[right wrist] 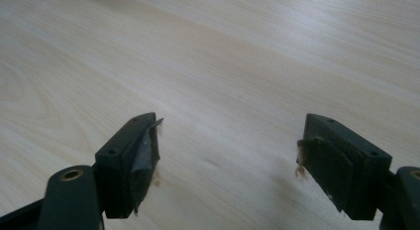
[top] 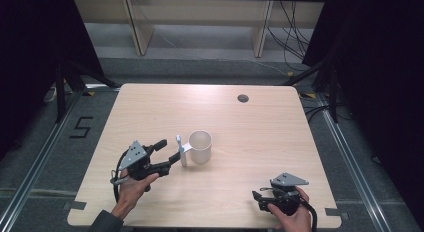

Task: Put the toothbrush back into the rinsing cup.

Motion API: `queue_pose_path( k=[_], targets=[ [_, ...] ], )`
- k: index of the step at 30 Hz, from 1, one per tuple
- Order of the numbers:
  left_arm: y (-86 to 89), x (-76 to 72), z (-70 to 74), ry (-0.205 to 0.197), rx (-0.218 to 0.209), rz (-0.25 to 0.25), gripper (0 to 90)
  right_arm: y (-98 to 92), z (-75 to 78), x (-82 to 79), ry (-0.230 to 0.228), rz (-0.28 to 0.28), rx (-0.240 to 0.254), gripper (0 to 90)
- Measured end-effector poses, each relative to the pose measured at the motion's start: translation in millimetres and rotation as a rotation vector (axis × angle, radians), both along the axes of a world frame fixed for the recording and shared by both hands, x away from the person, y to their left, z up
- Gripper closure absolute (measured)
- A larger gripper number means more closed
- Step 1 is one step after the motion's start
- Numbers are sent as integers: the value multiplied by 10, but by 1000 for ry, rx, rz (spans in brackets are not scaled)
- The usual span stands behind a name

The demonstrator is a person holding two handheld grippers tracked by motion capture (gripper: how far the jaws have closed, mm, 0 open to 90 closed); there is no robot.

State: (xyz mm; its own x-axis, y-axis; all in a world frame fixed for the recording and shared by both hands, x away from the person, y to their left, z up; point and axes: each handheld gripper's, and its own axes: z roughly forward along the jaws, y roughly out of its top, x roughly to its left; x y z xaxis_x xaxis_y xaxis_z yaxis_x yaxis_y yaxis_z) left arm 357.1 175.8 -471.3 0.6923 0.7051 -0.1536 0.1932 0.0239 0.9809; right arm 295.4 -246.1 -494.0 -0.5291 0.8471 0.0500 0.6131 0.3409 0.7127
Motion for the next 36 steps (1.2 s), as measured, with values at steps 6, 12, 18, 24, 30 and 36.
queue_pose_path(
  k=[6, 12, 18, 24, 30, 36],
  targets=[
    [34, -39, 16, 20, 3, -2, 255, 0, 0, 3, 0, 4, 3, 235],
    [64, -94, 17, 37, 19, -6, 215, 0, -2, 4, 0, 4, 2, 235],
    [92, -125, 14, 53, 16, -5, 170, 1, -3, 5, 0, 4, -1, 236],
    [132, -161, 12, 77, 39, -6, 156, 1, -3, 4, 1, 4, -1, 235],
    [151, -205, 4, 85, 45, -20, 156, 14, -16, -2, 10, 6, 13, 236],
    [173, -241, -11, 98, 53, -38, 156, 8, -8, 3, 13, 3, 15, 236]
  ],
)
